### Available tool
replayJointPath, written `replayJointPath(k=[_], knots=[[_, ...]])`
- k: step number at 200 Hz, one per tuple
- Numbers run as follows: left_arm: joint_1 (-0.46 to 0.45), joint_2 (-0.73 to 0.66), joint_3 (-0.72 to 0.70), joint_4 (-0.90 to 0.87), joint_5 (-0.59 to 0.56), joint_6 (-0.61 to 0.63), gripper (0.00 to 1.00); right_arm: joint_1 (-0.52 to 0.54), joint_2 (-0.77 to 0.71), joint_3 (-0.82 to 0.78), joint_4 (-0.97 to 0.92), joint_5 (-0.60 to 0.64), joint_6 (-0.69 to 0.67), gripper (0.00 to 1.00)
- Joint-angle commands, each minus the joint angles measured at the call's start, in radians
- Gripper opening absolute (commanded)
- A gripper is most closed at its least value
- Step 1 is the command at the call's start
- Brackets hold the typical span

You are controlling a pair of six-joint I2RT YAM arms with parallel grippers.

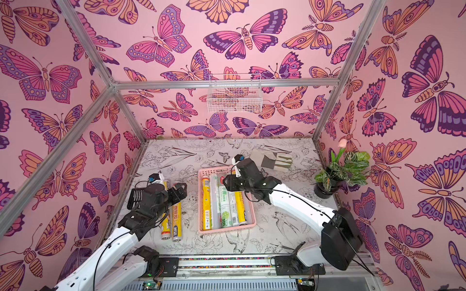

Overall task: Put the plastic wrap into the basket
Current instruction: Pick up the plastic wrap from the center of the board.

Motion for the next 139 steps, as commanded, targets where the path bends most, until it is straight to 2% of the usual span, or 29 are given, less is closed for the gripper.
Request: replayJointPath(k=[1, 19, 55, 74, 104, 139], knots=[[0.007, -0.021, -0.011, -0.066, 0.038, 0.002, 0.82, 0.029, 0.041, 0.050, -0.037, -0.046, -0.003, 0.52], [0.007, 0.008, 0.006, -0.105, 0.084, 0.011, 0.73, 0.048, 0.068, 0.056, -0.023, -0.061, 0.004, 0.52], [0.007, 0.113, 0.037, -0.159, 0.118, 0.018, 0.63, 0.056, 0.111, 0.079, -0.015, -0.096, 0.011, 0.52], [0.007, 0.171, 0.075, -0.252, 0.046, 0.020, 0.56, 0.056, 0.149, 0.101, -0.034, -0.108, 0.005, 0.52], [0.007, 0.240, 0.091, -0.319, -0.075, 0.015, 0.55, 0.056, 0.154, 0.103, -0.036, -0.102, -0.001, 0.52], [0.007, 0.353, 0.129, -0.347, -0.107, 0.051, 0.47, 0.056, 0.171, 0.114, -0.051, -0.100, -0.012, 0.52]])
